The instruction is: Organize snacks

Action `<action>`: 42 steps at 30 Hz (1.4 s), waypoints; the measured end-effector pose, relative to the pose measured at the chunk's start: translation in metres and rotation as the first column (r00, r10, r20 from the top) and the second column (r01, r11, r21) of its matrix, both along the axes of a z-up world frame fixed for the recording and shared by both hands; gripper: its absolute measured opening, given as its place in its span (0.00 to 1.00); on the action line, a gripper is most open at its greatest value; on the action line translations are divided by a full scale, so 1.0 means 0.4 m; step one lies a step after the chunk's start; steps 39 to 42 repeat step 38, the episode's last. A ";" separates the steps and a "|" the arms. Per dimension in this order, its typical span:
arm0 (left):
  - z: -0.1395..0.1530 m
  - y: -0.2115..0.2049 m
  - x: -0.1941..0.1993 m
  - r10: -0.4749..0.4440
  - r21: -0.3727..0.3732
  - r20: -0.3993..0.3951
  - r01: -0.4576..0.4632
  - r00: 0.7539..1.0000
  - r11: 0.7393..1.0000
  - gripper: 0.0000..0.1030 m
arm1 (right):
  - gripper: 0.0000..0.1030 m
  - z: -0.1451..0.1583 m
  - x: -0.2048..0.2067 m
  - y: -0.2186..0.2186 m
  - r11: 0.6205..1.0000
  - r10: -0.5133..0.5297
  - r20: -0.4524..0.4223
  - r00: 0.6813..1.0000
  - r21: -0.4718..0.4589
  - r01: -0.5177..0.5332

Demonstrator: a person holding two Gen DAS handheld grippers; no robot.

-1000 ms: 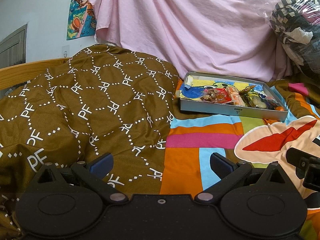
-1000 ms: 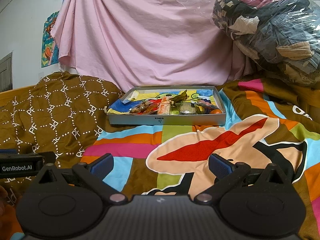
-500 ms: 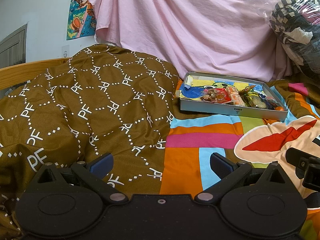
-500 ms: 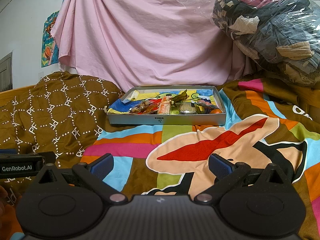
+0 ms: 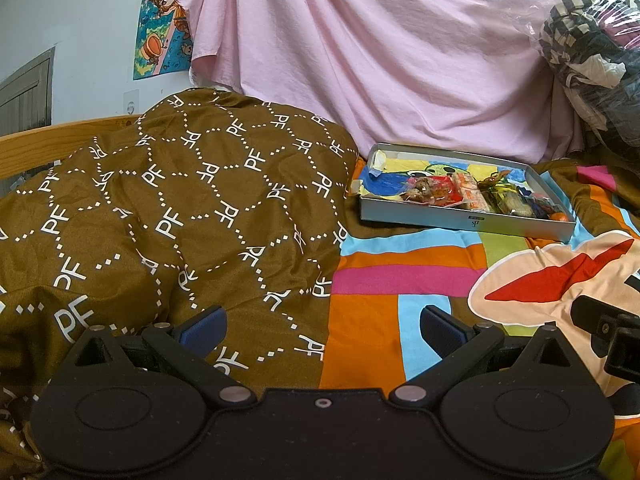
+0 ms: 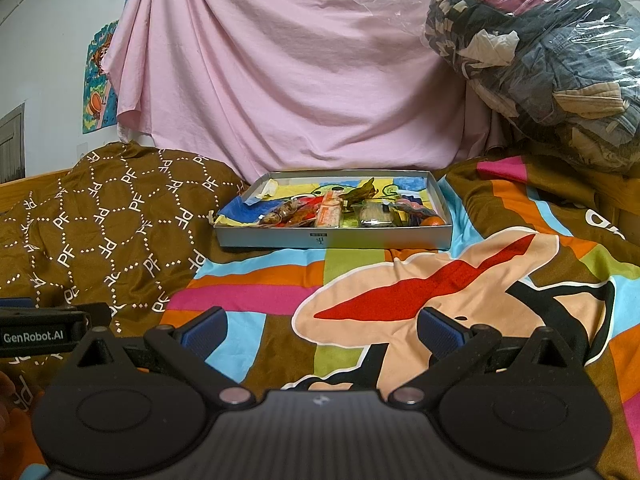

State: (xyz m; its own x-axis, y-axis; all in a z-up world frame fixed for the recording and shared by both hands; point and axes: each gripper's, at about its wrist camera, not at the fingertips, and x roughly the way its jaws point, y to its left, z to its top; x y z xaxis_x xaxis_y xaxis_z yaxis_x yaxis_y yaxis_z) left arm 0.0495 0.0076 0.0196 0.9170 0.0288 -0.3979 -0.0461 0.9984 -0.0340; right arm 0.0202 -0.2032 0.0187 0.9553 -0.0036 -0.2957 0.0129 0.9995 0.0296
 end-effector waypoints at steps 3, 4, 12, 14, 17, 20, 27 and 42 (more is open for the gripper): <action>0.000 0.000 0.000 0.000 -0.001 0.000 0.000 1.000 1.000 0.99 | 1.00 -0.004 0.000 -0.004 1.000 -0.002 -0.002 1.000 0.002 0.002; 0.000 0.000 0.000 0.000 -0.001 -0.001 0.000 1.000 1.000 0.99 | 1.00 -0.005 0.000 -0.004 1.000 -0.003 -0.002 1.000 0.002 0.003; 0.001 0.001 0.001 0.000 -0.001 0.000 0.000 1.000 1.000 0.99 | 1.00 -0.005 0.000 -0.004 1.000 -0.002 -0.003 1.000 0.002 0.002; 0.002 0.001 0.001 -0.001 -0.001 0.000 0.001 1.000 1.000 0.99 | 1.00 -0.005 0.000 -0.004 1.000 -0.002 -0.003 1.000 0.002 0.002; 0.002 0.001 0.001 -0.001 -0.001 0.000 0.001 1.000 1.000 0.99 | 1.00 -0.004 0.000 -0.004 1.000 -0.002 -0.003 1.000 0.001 0.002; 0.000 -0.001 -0.002 0.014 0.011 -0.009 -0.014 1.000 1.000 0.99 | 1.00 -0.004 0.000 -0.004 1.000 -0.003 -0.005 1.000 0.000 0.003; -0.002 -0.013 -0.012 0.014 0.039 -0.010 -0.014 1.000 0.999 0.99 | 1.00 -0.008 -0.001 -0.005 1.000 -0.005 -0.011 1.000 -0.004 0.005; 0.000 -0.014 -0.011 0.023 0.033 -0.013 -0.022 1.000 0.999 0.99 | 1.00 -0.008 0.001 -0.001 1.000 -0.003 -0.016 1.000 -0.009 0.003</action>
